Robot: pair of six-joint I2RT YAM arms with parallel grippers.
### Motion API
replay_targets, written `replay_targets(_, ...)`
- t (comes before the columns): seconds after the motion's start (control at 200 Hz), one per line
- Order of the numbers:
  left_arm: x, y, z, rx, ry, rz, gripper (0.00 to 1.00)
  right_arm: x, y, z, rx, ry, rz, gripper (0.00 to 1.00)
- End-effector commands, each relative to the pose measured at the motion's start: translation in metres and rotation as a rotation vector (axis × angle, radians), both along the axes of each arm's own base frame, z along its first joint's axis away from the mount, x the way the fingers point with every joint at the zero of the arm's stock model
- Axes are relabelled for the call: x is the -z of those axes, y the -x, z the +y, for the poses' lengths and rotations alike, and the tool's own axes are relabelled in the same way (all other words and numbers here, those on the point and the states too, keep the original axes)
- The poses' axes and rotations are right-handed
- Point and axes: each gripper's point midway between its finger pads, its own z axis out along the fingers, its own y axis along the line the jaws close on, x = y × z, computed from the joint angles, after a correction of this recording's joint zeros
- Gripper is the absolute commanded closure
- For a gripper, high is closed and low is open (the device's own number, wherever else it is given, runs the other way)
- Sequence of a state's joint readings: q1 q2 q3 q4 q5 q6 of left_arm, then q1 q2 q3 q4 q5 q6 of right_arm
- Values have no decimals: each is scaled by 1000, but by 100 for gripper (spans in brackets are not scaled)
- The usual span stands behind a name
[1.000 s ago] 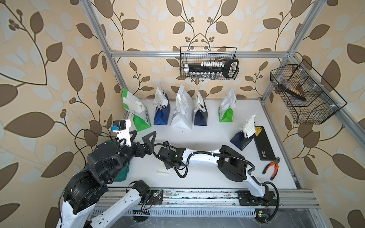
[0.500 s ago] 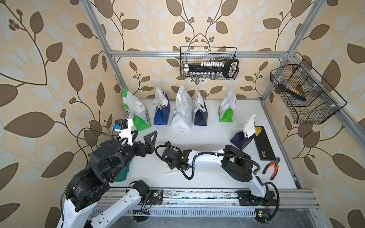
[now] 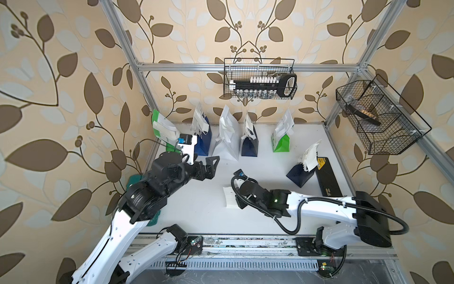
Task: Staple the receipts to the bags
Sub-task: Pick up the receipt from the center of the board, then pick up the takeout bag at the center of the board.
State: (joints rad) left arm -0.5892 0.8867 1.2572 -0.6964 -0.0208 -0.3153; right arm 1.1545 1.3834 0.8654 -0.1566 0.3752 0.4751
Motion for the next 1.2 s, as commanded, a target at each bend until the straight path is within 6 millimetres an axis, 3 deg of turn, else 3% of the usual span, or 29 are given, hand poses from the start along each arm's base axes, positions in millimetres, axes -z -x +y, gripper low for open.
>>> replay_targets(0.0, -21, -24, -47, 147, 79, -44, 2, 1, 4, -46, 90, 25, -1, 100)
replay_targets(0.165, -14, -65, -101, 243, 105, 5, 3, -5, 15, -86, 145, 16, 1, 100)
replay_targets(0.3, -12, -89, -140, 276, 68, 7, 5, 7, 20, -108, 187, -18, 63, 100)
replay_targets(0.485, 1, -126, -194, 333, 35, 50, 4, 13, 25, -128, 229, -34, 78, 100)
replay_targets(0.67, 1, -160, -244, 294, 2, -23, 5, 13, 26, -136, 247, -42, 69, 100)
replay_targets(0.69, -12, -162, -250, 294, 8, -66, 5, 13, 26, -137, 248, -41, 66, 100)
replay_targets(0.79, -17, -174, -278, 278, -44, -188, 4, 8, 26, -143, 259, -38, 51, 100)
replay_targets(0.945, -9, -199, -309, 280, -41, -228, 2, 1, 29, -158, 284, -48, 32, 100)
replay_targets(1.195, 17, -235, -325, 194, -55, -260, 1, 8, 40, -176, 289, -83, 37, 100)
